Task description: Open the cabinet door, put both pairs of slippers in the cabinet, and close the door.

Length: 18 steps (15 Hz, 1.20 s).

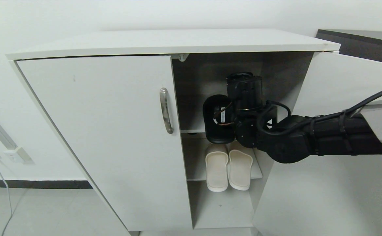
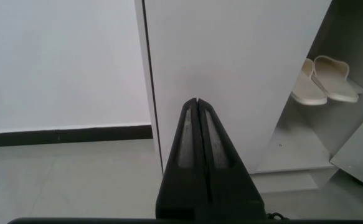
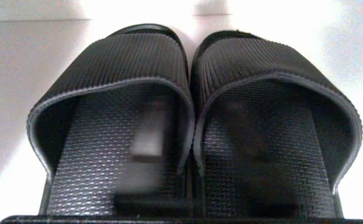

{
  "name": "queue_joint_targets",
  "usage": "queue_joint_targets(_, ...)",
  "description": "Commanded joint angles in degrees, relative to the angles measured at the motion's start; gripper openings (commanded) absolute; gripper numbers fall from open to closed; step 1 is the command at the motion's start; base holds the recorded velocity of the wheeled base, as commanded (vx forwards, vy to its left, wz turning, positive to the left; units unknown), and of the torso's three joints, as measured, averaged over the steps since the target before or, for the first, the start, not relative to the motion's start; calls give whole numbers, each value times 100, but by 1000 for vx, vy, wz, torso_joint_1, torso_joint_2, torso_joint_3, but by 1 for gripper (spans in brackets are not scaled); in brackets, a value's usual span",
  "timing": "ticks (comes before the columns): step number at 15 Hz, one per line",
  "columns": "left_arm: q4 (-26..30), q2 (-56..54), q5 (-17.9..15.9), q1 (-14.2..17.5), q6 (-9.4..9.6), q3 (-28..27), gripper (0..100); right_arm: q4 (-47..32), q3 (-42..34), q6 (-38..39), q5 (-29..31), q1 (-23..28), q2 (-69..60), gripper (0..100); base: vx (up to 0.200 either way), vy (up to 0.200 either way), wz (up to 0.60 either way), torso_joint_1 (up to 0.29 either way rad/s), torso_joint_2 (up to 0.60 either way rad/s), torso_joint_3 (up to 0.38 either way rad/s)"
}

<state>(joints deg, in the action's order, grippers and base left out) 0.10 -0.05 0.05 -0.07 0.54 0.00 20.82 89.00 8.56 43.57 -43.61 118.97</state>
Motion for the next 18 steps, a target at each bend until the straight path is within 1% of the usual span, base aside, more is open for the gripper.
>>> queue_joint_targets(1, -1, 5, -5, -1, -1, 0, 0, 45, -832, 41, 2, -289, -840, 100, 0, 0, 0, 0, 0, 0)
queue_joint_targets(3, -1, 5, -5, 7, -1, 0, 0, 185, -1632, 23, -41, -526, -1429, 100, 0, 0, 0, 0, 0, 0)
queue_joint_targets(5, -1, 5, -5, 7, -1, 0, 0, 379, -2440, 23, -472, -693, -2000, 100, 0, 0, 0, 0, 0, 0)
queue_joint_targets(6, -1, 5, -5, -1, -1, 0, 0, 432, -2607, 14, -569, -720, -2115, 100, 0, 0, 0, 0, 0, 0)
queue_joint_targets(7, -1, 5, -5, 7, -1, 0, 0, 722, -3354, -3, -912, -834, -2493, 100, 0, 0, 0, 0, 0, 0)
queue_joint_targets(10, -1, 5, -14, -1, 8, 0, 0, 1469, -4453, -179, -1395, -974, -2870, 100, 0, 0, 0, 0, 0, 0)
queue_joint_targets(11, -1, 5, -14, 7, 8, 0, 0, 1776, -4655, -232, -1500, -983, -2870, 100, 0, 0, 0, 0, 0, 0)
queue_joint_targets(12, -1, 5, -14, -1, 8, 0, 0, 1864, -4690, -267, -1527, -983, -2853, 0, 0, 0, 0, 0, 0, 0)
queue_joint_targets(13, -1, 5, -14, 7, 8, 0, 0, 1996, -4699, -328, -1544, -1001, -2818, 0, 0, 0, 0, 0, 0, 0)
queue_joint_targets(18, -1, 5, -14, 7, -1, 0, 0, 2005, -4743, -328, -1544, -1071, -2809, 0, 0, 0, 0, 0, 0, 0)
